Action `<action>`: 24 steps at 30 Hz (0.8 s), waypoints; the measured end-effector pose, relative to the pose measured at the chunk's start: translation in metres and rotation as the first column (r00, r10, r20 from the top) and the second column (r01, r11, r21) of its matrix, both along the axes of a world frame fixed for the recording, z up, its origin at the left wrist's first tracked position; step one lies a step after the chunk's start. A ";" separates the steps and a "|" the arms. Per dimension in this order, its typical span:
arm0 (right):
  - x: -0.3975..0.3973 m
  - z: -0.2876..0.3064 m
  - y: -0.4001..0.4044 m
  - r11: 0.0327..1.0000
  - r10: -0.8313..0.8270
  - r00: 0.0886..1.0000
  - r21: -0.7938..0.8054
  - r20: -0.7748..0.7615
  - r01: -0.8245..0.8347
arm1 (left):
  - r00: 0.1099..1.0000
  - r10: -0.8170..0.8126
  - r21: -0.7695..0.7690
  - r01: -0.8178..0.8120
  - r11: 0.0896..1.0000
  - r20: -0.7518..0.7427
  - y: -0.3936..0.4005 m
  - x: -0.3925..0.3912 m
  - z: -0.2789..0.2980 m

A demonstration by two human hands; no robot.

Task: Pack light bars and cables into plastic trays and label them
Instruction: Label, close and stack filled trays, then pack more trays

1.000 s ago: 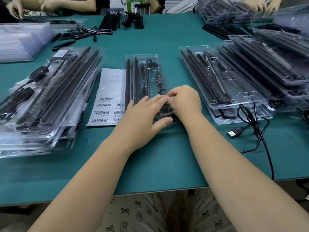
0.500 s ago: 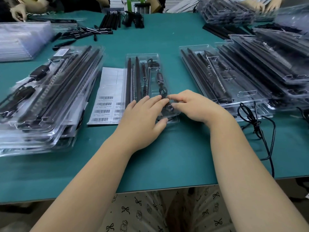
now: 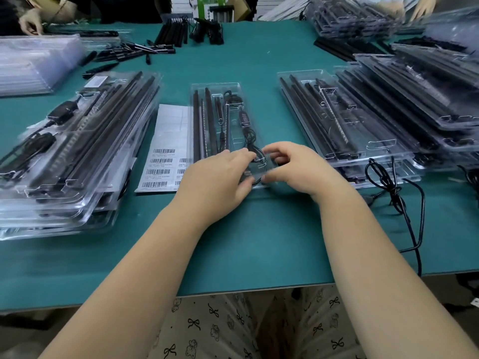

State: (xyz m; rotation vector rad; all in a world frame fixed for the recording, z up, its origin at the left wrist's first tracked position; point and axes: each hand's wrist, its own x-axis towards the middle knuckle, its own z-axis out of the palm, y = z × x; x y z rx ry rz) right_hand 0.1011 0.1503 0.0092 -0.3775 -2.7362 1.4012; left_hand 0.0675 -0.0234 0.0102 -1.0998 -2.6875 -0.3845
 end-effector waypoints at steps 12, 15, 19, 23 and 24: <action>-0.005 -0.009 -0.008 0.994 -0.112 0.990 -0.021 -0.091 0.111 | 1.000 -0.015 0.067 0.016 0.998 -0.012 -0.003 -0.010 0.001; -0.007 -0.013 -0.013 0.980 -0.125 0.981 0.132 -0.151 0.145 | 1.000 -0.009 0.081 0.010 0.997 -0.006 -0.002 -0.012 0.002; -0.011 -0.014 -0.016 0.969 -0.104 0.981 0.205 -0.161 0.137 | 1.000 -0.013 0.044 0.013 0.999 0.013 -0.003 -0.014 0.003; -0.011 -0.014 -0.015 0.975 -0.116 0.982 0.170 -0.151 0.142 | 0.997 -0.063 0.015 0.063 0.998 0.051 -0.005 -0.019 0.005; -0.011 -0.014 -0.015 0.978 -0.105 0.983 0.165 -0.150 0.130 | 0.997 -0.072 0.011 0.072 0.997 0.039 -0.006 -0.019 0.005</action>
